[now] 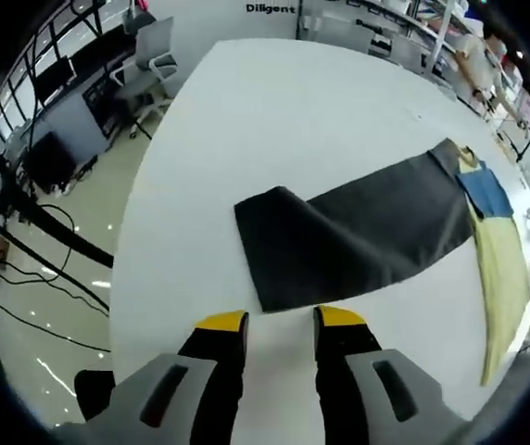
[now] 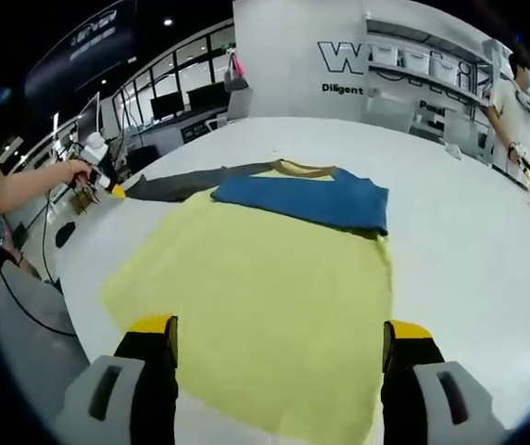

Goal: Fold the garment on the visible template until the final outline fits inside the template.

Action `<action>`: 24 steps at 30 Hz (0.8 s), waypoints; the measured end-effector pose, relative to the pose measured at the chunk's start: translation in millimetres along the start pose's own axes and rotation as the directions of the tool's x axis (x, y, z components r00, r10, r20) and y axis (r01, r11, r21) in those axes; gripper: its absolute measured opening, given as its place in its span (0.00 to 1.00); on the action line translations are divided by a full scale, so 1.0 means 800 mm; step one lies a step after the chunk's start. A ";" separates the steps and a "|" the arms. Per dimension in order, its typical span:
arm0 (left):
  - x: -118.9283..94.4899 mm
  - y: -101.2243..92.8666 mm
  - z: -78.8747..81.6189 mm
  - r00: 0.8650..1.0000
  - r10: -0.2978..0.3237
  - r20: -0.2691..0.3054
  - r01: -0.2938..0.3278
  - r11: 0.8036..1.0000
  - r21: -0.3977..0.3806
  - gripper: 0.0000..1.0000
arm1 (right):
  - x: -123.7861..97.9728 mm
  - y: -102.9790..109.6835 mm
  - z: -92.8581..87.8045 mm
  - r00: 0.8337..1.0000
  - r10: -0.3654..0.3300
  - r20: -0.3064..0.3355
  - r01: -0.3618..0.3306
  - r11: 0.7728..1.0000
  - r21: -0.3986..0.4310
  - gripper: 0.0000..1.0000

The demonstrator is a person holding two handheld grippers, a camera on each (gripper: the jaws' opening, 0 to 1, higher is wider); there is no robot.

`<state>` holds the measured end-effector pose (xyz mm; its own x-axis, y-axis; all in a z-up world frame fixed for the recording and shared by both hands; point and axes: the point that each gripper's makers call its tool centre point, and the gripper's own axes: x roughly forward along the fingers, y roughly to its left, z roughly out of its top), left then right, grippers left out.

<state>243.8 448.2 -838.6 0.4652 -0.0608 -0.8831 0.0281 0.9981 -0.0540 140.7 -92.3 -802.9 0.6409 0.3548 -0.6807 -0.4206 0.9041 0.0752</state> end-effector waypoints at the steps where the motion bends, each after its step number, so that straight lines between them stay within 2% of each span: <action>1: 0.003 0.005 0.004 1.000 0.003 -0.001 -0.003 1.000 -0.006 0.33 | 0.000 0.000 0.000 1.000 -0.001 -0.001 0.001 1.000 -0.002 0.90; 4: 0.008 0.006 0.003 1.000 0.012 -0.023 -0.012 1.000 -0.029 0.28 | 0.000 -0.001 -0.002 1.000 -0.003 -0.007 0.003 1.000 -0.003 0.90; 6: 0.015 0.014 0.011 1.000 0.008 -0.021 -0.009 0.999 -0.044 0.25 | 0.001 -0.002 -0.004 1.000 -0.006 -0.011 0.006 1.000 -0.005 0.90; 9: 0.025 0.017 0.017 1.000 -0.013 -0.020 0.011 0.993 -0.116 0.14 | 0.001 -0.003 -0.007 1.000 -0.009 -0.020 0.009 1.000 -0.007 0.90; 12: 0.035 0.023 0.020 1.000 -0.008 -0.030 0.004 0.992 -0.123 0.14 | 0.002 -0.004 -0.008 1.000 -0.013 -0.023 0.013 1.000 -0.008 0.90; 15: 0.027 0.017 0.015 0.999 -0.011 -0.031 0.008 0.993 -0.120 0.07 | 0.001 -0.004 -0.009 1.000 -0.012 -0.023 0.012 1.000 -0.005 0.89; 24: 0.012 0.014 0.015 0.999 0.034 -0.031 -0.035 0.998 -0.053 0.07 | 0.002 -0.001 -0.008 1.000 0.003 -0.026 -0.003 1.000 -0.002 0.89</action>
<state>259.3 458.9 -841.6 0.4384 -0.0270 -0.8984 -0.0350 0.9983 -0.0471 138.2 -94.1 -808.6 0.6229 0.3510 -0.6991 -0.4240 0.9025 0.0754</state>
